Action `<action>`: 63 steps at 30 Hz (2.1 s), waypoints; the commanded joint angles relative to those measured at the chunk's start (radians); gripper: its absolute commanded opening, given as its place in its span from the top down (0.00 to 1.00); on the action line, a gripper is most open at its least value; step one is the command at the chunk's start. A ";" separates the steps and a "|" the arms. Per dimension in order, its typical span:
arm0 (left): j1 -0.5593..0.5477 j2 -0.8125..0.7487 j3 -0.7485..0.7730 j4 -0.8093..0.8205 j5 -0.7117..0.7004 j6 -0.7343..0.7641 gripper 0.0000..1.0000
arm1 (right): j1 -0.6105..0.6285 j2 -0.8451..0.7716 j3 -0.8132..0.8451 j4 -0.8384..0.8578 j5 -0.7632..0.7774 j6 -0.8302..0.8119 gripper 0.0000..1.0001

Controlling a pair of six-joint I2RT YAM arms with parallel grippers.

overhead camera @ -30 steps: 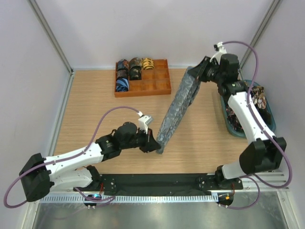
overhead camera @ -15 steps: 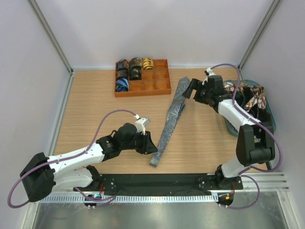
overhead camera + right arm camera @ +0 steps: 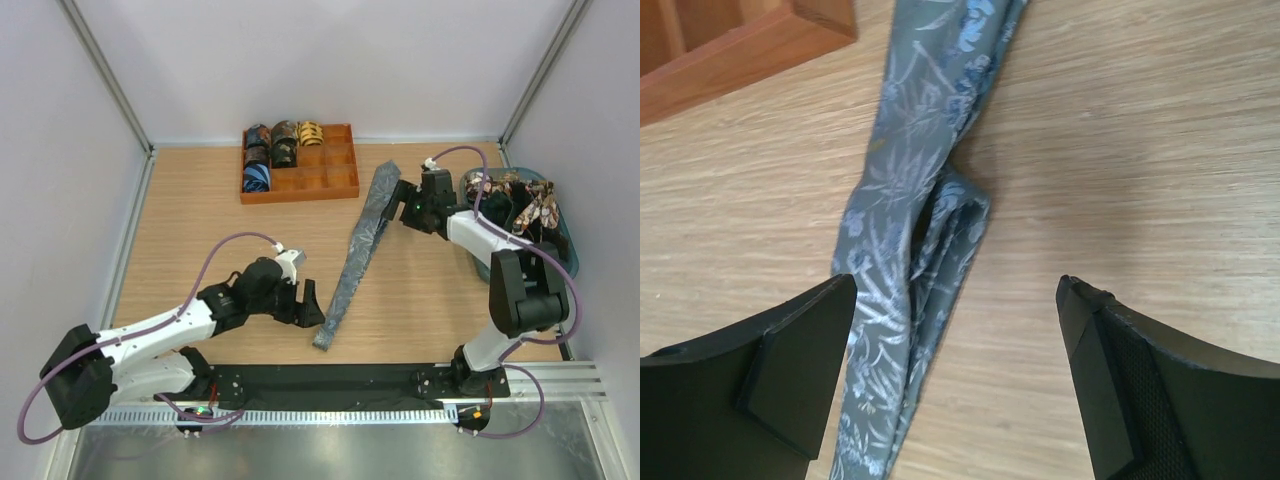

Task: Roll the ties
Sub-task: Flatten the tie

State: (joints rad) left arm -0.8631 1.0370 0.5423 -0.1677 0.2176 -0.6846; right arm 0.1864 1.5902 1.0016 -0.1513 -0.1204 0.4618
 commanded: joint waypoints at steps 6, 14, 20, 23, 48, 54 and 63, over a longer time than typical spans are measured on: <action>-0.073 0.070 0.067 -0.075 -0.078 0.065 0.13 | 0.004 0.169 0.166 0.044 0.070 0.028 0.14; -0.119 0.044 0.093 -0.154 -0.167 0.083 0.12 | 0.005 0.324 0.284 0.047 0.079 0.136 0.20; -0.123 0.017 0.111 -0.204 -0.205 0.100 0.12 | 0.005 0.373 0.264 0.119 0.058 0.276 0.25; -0.125 0.020 0.117 -0.207 -0.207 0.100 0.13 | 0.008 0.407 0.278 0.144 0.021 0.314 0.31; -0.359 0.238 0.301 -0.331 -0.527 0.131 0.08 | 0.101 0.298 0.477 -0.421 0.775 0.065 0.99; -0.363 0.319 0.317 -0.309 -0.527 0.132 0.08 | 0.100 0.339 0.574 -0.493 0.734 0.020 0.99; -0.422 0.411 0.350 -0.305 -0.682 0.178 0.10 | 0.084 0.376 0.621 -0.491 0.630 0.015 0.99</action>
State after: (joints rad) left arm -1.2797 1.3987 0.8452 -0.4911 -0.3668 -0.5373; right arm 0.2764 1.9568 1.5852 -0.6258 0.5320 0.4946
